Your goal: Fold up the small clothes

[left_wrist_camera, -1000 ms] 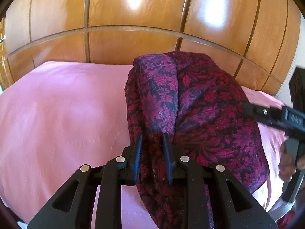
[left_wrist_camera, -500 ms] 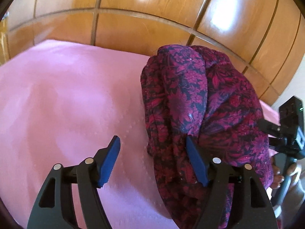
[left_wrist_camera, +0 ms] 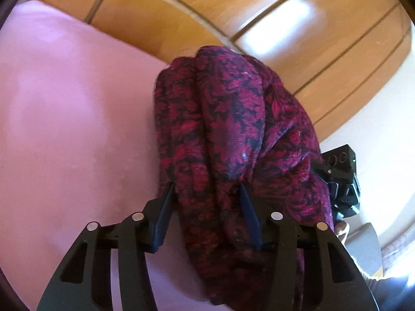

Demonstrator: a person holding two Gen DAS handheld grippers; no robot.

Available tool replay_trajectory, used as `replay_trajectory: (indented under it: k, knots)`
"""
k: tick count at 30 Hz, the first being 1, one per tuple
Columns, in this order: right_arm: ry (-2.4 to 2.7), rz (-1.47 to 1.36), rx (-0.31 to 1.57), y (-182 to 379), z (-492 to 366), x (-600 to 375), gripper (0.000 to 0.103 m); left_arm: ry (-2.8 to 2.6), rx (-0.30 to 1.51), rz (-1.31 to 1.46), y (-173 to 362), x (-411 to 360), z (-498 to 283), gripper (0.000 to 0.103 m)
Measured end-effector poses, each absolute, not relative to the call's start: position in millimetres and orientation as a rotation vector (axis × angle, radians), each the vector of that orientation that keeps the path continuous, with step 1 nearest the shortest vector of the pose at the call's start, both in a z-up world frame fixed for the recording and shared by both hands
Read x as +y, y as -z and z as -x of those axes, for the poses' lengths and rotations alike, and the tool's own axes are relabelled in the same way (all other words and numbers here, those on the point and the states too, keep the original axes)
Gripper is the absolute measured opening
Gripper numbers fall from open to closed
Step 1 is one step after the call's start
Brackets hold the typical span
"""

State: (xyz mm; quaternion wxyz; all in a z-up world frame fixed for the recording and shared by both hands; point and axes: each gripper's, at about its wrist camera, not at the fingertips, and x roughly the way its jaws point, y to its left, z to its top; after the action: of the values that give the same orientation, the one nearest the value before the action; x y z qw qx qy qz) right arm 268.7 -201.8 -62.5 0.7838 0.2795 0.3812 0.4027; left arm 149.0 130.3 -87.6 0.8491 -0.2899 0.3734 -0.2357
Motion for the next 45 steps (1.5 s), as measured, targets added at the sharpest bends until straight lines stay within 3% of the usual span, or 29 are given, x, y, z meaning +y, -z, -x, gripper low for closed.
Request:
replay_trajectory:
  k: [5, 10, 14, 18, 20, 23, 25, 29, 32, 37, 42, 45]
  knots:
    - [-0.826, -0.556, 0.672, 18.6, -220.6, -243.7, 0.069, 0.612, 0.76, 0.538, 54.8, 77.2, -161.6, 0.049]
    - [-0.668, -0.598, 0.547, -5.2, -181.3, -342.1, 0.069, 0.787, 0.747, 0.423, 17.3, -31.9, -206.5, 0.046]
    - [-0.461, -0.629, 0.558, 14.2, -165.7, -423.7, 0.068, 0.843, 0.828, 0.311, 15.9, -124.4, -245.6, 0.043]
    - [-0.25, -0.607, 0.661, 57.8, -159.3, -472.7, 0.07, 0.784, 0.975, 0.109, 54.2, -206.5, -261.6, 0.035]
    - [-0.198, -0.606, 0.708, 81.3, -155.9, -479.3, 0.082, 0.765, 0.948, 0.086, 58.2, -214.5, -255.0, 0.035]
    - [-0.16, -0.604, 0.68, 77.1, -142.1, -482.9, 0.089, 0.721, 0.935, 0.115, 56.4, -207.6, -240.2, 0.035]
    - [-0.079, -0.507, 0.643, 54.6, -128.5, -472.7, 0.086, 0.682, 0.914, 0.1, 52.4, -206.2, -229.9, 0.035]
    - [-0.013, -0.377, 0.533, 5.6, -113.2, -442.0, 0.064, 0.633, 0.878, 0.066, 49.0, -212.9, -209.8, 0.033]
    - [-0.045, -0.34, 0.566, -8.2, -133.2, -419.4, 0.059, 0.582, 0.863, 0.042, 53.4, -221.7, -209.5, 0.033]
    - [0.039, -0.249, 0.762, 13.7, -215.0, -398.5, 0.061, 0.511, 0.887, 0.048, 55.5, -213.8, -214.0, 0.033]
    - [0.105, -0.178, 0.803, 29.5, -238.6, -388.0, 0.063, 0.487, 0.896, 0.074, 58.3, -210.9, -219.0, 0.033]
    - [0.08, -0.19, 0.733, 14.5, -216.9, -386.9, 0.077, 0.469, 0.873, 0.091, 47.5, -207.2, -212.6, 0.044]
